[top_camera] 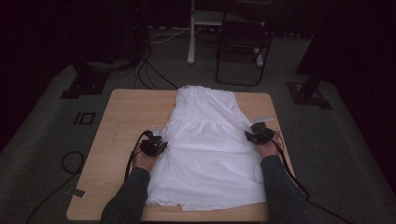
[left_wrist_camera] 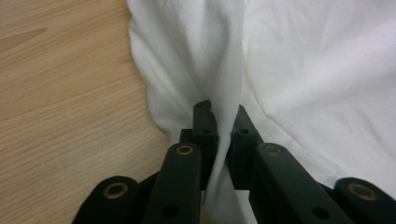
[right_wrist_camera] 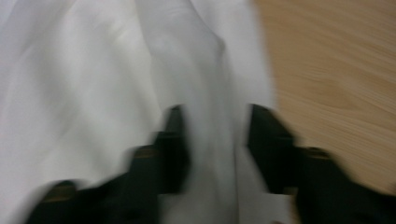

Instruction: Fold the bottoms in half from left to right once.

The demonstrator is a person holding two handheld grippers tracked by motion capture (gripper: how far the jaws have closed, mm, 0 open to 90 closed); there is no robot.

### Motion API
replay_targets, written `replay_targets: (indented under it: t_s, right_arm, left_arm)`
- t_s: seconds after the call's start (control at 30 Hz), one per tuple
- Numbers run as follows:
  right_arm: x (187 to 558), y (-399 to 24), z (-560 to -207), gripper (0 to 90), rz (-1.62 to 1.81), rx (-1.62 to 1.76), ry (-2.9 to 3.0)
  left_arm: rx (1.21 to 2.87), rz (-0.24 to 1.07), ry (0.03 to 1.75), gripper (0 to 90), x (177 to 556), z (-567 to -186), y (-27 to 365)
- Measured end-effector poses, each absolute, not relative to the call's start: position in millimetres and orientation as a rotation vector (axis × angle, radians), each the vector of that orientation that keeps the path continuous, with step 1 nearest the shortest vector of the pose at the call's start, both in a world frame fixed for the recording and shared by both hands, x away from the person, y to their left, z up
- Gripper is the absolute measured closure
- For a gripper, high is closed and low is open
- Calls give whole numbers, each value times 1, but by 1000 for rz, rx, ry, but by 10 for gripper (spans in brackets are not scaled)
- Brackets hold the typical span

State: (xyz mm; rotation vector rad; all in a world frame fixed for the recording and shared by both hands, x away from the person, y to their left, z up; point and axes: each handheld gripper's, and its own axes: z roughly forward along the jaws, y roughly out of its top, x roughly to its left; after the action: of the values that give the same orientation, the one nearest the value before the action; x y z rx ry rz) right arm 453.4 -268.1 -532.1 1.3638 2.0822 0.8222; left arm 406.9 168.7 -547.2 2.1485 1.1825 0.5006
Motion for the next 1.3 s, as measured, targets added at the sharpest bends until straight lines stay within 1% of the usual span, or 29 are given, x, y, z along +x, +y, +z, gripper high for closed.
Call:
replay_targets:
  t_s: [0.03,0.1,0.17,0.2,0.27,0.4,0.5,0.73,0.77,0.8,0.9,0.93,0.97,1.0,1.03,1.07,1.1,1.13,1.17,1.2,1.27,1.3]
  right_arm:
    - [453,-279,-529,849,835,1412,2028]
    - [455,-294,-529,874,863,1484,1997]
    - [455,-297,-531,876,881,1499,2010]
    - [455,-297,-541,880,850,1487,2063]
    - [454,-295,-551,880,840,1490,2084]
    - [442,-298,-558,879,905,1501,2072]
    - [421,-299,-559,876,920,1475,2099]
    - [355,-306,-564,875,981,1456,2140]
    - [355,-306,-564,875,981,1456,2140]
    - [329,-308,-565,874,1001,1456,2155]
    - [307,-310,-565,874,1001,1448,2174]
    - [307,-310,-565,874,1001,1448,2174]
    - [299,-310,-565,874,998,1443,2183]
    - [286,-310,-565,871,991,1446,2204]
    - [281,-310,-564,841,982,1436,2222]
    - [278,-309,-563,766,974,1419,2233]
    - [277,-308,-561,671,980,1392,2241]
    - [277,-308,-561,671,980,1392,2241]
    - [277,-307,-558,588,996,1370,2230]
    - [280,-304,-547,482,1031,1320,2196]
    - [289,-298,-536,442,1061,1285,2168]
    - [296,-293,-529,431,1085,1257,2169]
  left_arm:
    - [2146,501,1185,858,407,-547,170]
    - [2128,499,1196,857,407,-548,172]
    - [2114,495,1197,856,407,-550,175]
    - [2115,499,1196,856,406,-550,175]
    - [2118,510,1195,858,404,-550,176]
    - [2102,491,1186,861,390,-552,188]
    - [2086,476,1182,861,368,-554,198]
    - [2160,490,1101,859,305,-555,199]
    - [2160,490,1101,860,305,-555,199]
    - [2160,470,1093,860,286,-556,202]
    - [2161,431,1084,860,263,-557,205]
    - [2161,431,1084,860,263,-557,205]
    - [2183,415,1063,860,249,-556,206]
    - [2194,406,1051,854,244,-556,206]
    - [2203,403,1040,822,241,-554,206]
    - [2190,402,1028,755,240,-552,207]
    - [2157,389,1025,656,241,-549,209]
    - [2157,389,1025,593,241,-549,209]
    - [2095,403,1034,593,248,-539,212]
    - [2066,425,1036,544,253,-533,212]
    - [2033,465,1028,496,266,-523,209]
    - [2031,481,1021,491,278,-517,206]
